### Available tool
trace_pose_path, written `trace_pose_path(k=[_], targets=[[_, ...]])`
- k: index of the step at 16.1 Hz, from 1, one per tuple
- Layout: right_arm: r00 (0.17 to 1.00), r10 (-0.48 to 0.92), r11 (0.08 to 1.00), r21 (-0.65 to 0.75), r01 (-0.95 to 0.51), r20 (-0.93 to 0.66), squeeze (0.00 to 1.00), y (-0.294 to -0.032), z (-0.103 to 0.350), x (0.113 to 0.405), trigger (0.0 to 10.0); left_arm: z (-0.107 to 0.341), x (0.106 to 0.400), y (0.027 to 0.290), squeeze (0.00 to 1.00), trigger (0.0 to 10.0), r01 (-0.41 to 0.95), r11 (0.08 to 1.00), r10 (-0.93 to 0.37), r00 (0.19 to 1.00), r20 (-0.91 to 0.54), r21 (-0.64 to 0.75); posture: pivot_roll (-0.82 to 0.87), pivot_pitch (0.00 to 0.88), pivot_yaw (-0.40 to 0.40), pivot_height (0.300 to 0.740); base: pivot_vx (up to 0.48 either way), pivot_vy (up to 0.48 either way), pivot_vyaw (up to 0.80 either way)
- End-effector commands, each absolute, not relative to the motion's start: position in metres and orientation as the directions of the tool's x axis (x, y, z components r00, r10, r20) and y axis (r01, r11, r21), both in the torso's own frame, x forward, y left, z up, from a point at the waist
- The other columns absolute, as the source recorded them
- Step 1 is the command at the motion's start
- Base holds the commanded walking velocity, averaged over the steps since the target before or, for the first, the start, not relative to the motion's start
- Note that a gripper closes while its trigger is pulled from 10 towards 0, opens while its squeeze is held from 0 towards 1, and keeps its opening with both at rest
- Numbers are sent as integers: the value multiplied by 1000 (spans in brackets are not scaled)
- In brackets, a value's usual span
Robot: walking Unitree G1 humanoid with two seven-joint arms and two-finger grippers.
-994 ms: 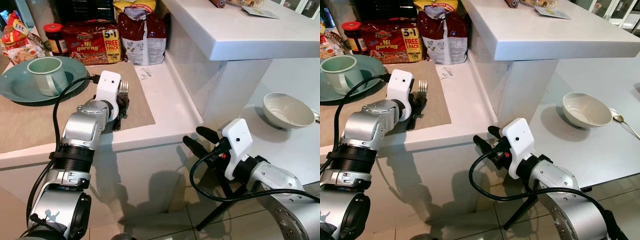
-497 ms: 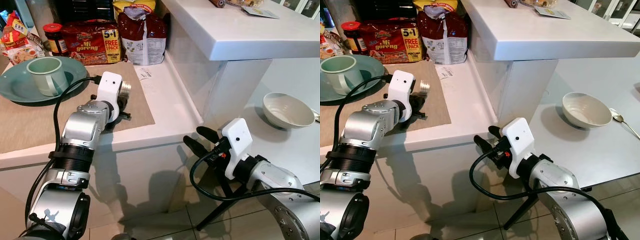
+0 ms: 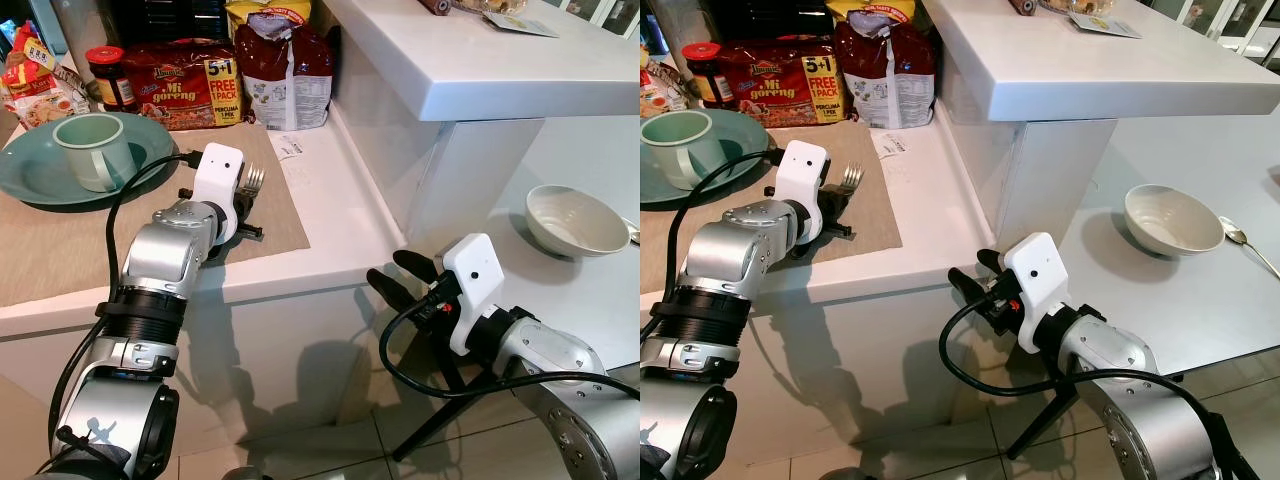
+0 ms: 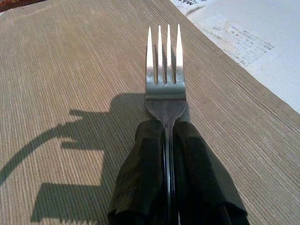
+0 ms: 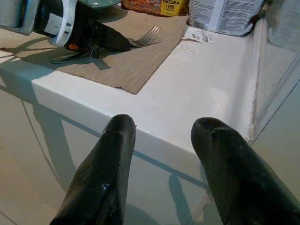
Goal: Setting the table
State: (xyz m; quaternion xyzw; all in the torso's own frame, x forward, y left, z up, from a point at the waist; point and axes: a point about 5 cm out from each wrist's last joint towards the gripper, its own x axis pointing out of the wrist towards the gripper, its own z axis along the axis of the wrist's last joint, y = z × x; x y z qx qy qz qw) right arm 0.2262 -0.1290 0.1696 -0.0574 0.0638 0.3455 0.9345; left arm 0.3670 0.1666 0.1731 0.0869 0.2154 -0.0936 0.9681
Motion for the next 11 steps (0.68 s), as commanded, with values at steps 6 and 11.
trace_pose_path(k=[6, 11], targets=[[770, 623, 766, -96, -636, -134, 0, -133, 176, 234, 10000, 207, 369, 169, 0, 0, 185, 981, -164, 948, -274, 52, -8, 0, -56, 740, 0, 0, 0], [811, 579, 806, -92, -585, -80, 0, -134, 182, 233, 10000, 239, 338, 173, 0, 0, 219, 971, -223, 974, -33, -97, -24, 0, -12, 740, 0, 0, 0]])
